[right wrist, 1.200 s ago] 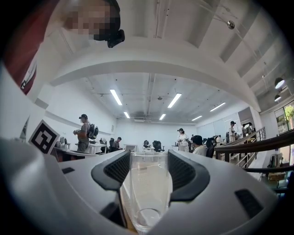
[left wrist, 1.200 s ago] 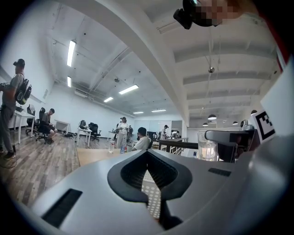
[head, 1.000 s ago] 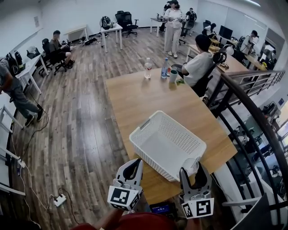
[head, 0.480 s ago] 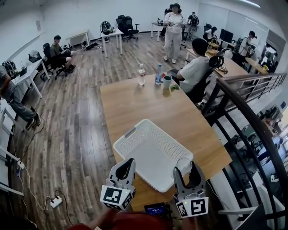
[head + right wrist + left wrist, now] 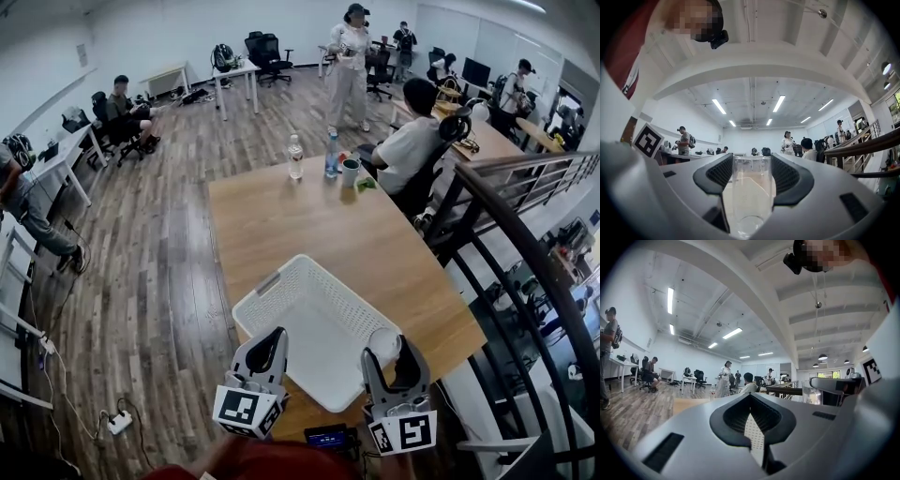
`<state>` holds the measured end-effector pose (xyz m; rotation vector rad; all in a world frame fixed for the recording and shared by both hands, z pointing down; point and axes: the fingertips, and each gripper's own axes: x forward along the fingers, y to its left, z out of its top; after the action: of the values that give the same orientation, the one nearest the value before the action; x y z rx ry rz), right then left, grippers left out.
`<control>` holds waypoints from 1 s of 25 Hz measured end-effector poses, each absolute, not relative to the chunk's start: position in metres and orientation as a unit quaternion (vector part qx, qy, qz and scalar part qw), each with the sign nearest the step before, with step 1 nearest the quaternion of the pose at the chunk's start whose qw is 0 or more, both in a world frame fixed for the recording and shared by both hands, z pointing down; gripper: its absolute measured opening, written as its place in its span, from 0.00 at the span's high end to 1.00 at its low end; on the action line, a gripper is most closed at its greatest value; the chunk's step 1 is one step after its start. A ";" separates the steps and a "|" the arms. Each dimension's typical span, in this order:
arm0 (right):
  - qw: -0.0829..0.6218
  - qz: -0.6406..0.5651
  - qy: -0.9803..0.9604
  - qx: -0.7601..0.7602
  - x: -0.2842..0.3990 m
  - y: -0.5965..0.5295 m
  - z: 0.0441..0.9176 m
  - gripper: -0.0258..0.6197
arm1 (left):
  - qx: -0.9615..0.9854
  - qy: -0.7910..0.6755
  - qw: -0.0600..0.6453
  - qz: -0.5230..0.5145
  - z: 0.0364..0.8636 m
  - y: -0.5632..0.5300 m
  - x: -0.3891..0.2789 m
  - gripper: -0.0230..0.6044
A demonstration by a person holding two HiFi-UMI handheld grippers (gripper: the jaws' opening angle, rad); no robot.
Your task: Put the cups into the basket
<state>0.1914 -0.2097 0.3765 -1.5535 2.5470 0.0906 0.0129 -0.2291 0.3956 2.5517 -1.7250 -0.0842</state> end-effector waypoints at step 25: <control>0.019 0.002 0.856 -0.517 0.134 -0.257 0.401 0.56 | 0.845 -0.530 0.060 -0.035 0.416 -0.257 -0.014 0.95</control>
<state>0.1337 -0.2571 0.4011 -1.6055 2.6566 0.0076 -0.0138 -0.2570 0.4155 2.5573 -1.6046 -0.1072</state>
